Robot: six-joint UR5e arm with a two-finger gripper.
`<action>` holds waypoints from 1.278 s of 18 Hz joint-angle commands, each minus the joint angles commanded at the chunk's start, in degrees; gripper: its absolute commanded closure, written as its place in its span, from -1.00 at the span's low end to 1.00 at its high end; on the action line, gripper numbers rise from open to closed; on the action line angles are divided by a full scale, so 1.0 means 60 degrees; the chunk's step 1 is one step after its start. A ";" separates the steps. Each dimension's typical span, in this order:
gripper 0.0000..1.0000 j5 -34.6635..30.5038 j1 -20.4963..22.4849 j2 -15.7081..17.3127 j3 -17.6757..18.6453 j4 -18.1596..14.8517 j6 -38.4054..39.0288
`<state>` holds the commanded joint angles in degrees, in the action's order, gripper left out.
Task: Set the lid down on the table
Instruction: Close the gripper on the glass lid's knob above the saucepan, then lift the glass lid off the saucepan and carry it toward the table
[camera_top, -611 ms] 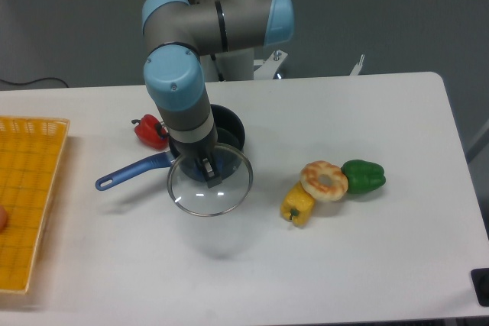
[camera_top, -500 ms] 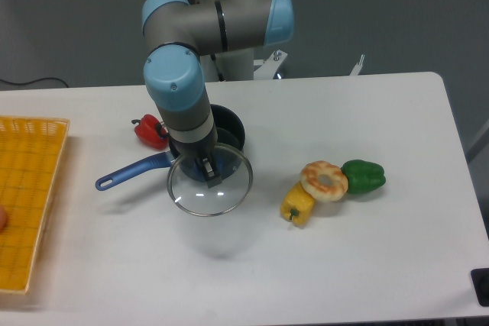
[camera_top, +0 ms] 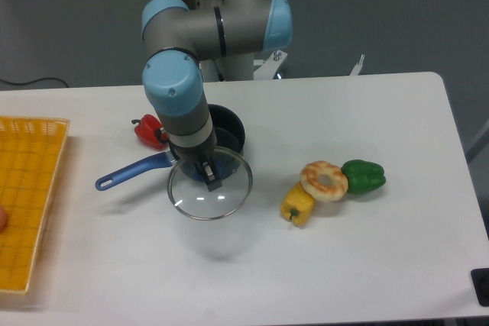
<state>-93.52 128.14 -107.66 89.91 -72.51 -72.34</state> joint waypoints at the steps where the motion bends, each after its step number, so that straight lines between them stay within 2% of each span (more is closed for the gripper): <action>1: 0.13 0.0000 0.0000 -0.0015 0.0000 0.0000 0.0117; 6: 0.14 0.0015 -0.0015 -0.0176 -0.0161 0.0000 0.0352; 9: 0.14 0.0102 0.0000 -0.0425 -0.0468 0.0044 0.0804; 13: 0.15 0.0117 0.0132 -0.0571 -0.0498 0.0088 0.1217; 16: 0.15 0.0336 0.0219 -0.0732 -0.0483 0.0511 0.2064; 20: 0.15 0.0410 0.0278 -0.0835 -0.0498 0.0556 0.2242; 23: 0.15 0.0425 0.0278 -0.0952 -0.0513 0.0732 0.2856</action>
<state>-90.97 129.81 -113.38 86.84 -68.12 -55.20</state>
